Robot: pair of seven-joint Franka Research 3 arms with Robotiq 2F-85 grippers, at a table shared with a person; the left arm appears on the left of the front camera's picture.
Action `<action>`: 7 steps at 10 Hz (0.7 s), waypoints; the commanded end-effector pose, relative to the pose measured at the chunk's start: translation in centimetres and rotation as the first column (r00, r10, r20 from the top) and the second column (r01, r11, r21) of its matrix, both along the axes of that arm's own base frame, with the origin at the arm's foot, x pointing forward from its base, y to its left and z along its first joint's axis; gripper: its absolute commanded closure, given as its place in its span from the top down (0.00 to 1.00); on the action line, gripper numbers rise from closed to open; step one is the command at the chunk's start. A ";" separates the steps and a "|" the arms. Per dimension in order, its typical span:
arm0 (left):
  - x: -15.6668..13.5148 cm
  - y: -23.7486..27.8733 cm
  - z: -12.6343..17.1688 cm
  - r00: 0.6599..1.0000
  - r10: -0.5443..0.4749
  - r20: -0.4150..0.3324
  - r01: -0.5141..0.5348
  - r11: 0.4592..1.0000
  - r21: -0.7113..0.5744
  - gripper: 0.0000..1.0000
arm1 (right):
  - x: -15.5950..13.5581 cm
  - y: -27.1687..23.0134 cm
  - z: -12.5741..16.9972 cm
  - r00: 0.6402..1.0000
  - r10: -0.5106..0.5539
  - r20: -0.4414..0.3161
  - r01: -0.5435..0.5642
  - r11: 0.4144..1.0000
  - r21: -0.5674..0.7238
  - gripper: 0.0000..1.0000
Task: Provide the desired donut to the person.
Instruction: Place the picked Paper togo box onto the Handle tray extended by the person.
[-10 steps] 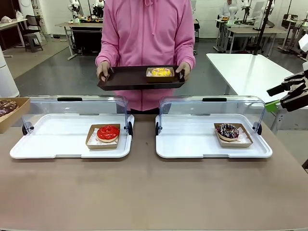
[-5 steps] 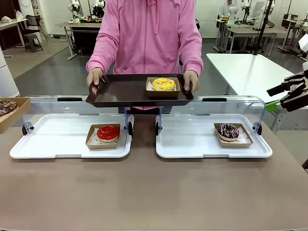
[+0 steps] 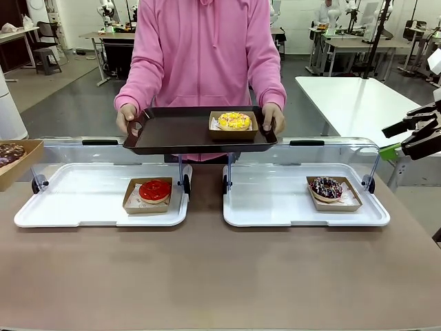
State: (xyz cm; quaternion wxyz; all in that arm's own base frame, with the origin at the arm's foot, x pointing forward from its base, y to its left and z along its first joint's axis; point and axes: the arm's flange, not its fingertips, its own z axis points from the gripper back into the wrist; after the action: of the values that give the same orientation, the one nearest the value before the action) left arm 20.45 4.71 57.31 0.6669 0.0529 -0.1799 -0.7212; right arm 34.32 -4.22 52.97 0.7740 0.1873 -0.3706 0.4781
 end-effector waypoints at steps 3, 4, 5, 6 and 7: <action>-0.2 0.2 0.1 1.000 0.019 -0.001 -0.019 1.000 0.010 0.00 | 0.0 0.0 -0.2 1.000 0.002 0.001 -0.002 1.000 -0.008 1.00; -0.2 0.2 0.1 1.000 0.019 -0.001 -0.019 1.000 0.010 0.00 | 0.0 0.0 -0.2 1.000 0.002 0.001 -0.002 1.000 -0.008 1.00; -0.2 0.2 0.1 1.000 0.019 -0.001 -0.019 1.000 0.010 0.00 | 0.0 0.0 -0.2 1.000 0.002 0.001 -0.002 1.000 -0.008 1.00; 0.0 0.0 0.0 1.000 0.000 0.000 0.000 1.000 0.002 0.01 | 0.0 0.0 -0.2 1.000 0.002 0.001 -0.002 1.000 -0.008 1.00; 2.6 -1.4 2.5 1.000 -0.022 -0.022 0.021 0.999 -0.047 0.01 | 0.0 0.0 -0.2 1.000 0.002 0.001 -0.002 1.000 -0.008 1.00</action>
State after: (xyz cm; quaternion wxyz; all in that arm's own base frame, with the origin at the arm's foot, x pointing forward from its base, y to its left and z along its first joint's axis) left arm 20.90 4.31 57.79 0.6623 0.0478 -0.1825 -0.7251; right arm 34.32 -4.22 52.97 0.7739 0.1873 -0.3707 0.4781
